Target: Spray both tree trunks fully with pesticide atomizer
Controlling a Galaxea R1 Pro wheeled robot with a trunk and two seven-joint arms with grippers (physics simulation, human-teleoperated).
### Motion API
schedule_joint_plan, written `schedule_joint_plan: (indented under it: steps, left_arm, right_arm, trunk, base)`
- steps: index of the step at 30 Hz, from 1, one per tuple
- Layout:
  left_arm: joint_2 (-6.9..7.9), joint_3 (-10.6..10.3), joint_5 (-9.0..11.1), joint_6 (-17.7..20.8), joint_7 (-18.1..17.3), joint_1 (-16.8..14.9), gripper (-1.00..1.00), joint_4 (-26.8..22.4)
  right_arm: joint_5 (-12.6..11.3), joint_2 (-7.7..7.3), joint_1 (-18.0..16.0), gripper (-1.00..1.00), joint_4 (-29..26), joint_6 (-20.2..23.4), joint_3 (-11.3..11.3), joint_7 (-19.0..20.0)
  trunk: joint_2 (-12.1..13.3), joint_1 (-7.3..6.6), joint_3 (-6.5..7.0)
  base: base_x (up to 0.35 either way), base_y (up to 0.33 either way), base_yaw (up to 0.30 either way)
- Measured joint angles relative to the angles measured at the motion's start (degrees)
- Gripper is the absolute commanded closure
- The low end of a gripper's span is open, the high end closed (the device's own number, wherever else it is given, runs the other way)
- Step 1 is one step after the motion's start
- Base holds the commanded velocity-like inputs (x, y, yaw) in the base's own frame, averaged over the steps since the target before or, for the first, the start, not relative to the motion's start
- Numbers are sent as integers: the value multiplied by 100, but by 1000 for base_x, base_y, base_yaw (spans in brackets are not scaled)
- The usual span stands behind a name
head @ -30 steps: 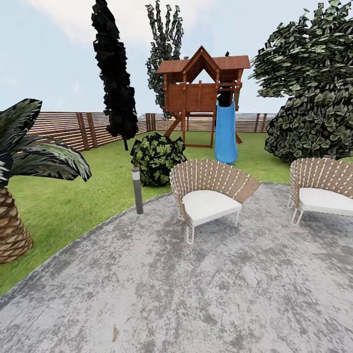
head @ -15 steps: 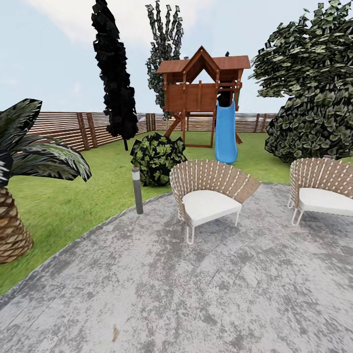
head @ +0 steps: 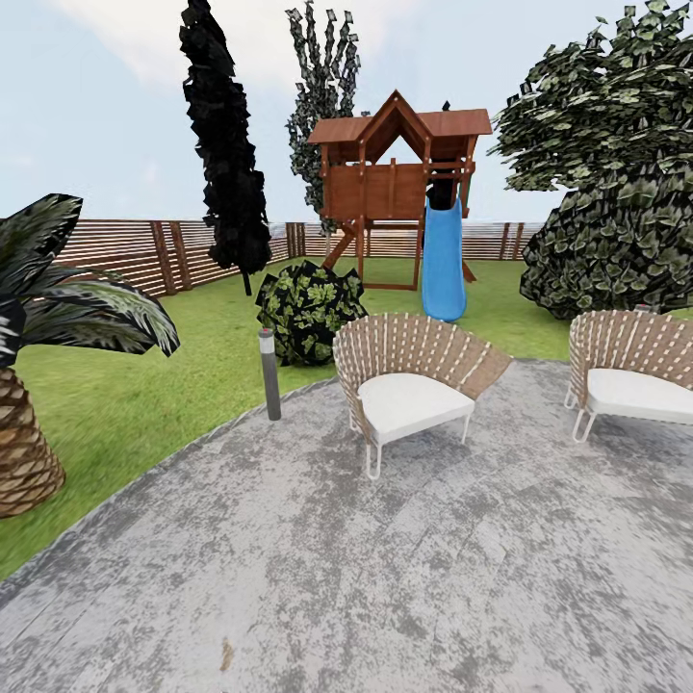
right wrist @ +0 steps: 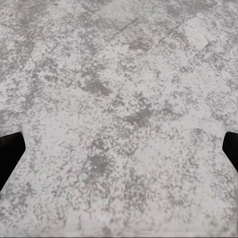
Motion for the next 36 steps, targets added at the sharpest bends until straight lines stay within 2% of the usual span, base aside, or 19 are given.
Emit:
schedule_joint_plan:
  steps: [6,24,32,35,36]
  left_arm:
    - [1,0,2,-35,4,0,-100,1]
    - [6,6,1,-33,5,5,-100,9]
    - [8,8,1,-48,5,0,-100,56]
    - [85,10,9,-56,5,6,-100,56]
    - [153,59,41,-77,-3,6,-100,54]
  right_arm:
    - [-2,6,-2,-100,89,-9,-15,-9]
    - [-2,32,-2,-100,100,-11,-11,-17]
    - [-17,37,0,-100,100,-10,-24,-13]
    - [-19,37,0,-100,105,-10,-32,-15]
    - [-19,38,0,-100,105,-9,-37,-15]
  trunk:
    - [0,0,0]
    - [0,1,0]
    - [0,0,0]
    - [0,0,0]
    - [0,0,0]
  base:
    - [-23,67,0]
    - [-105,287,-4]
    - [-43,302,-236]
    - [-1,306,-299]
    - [0,247,-300]
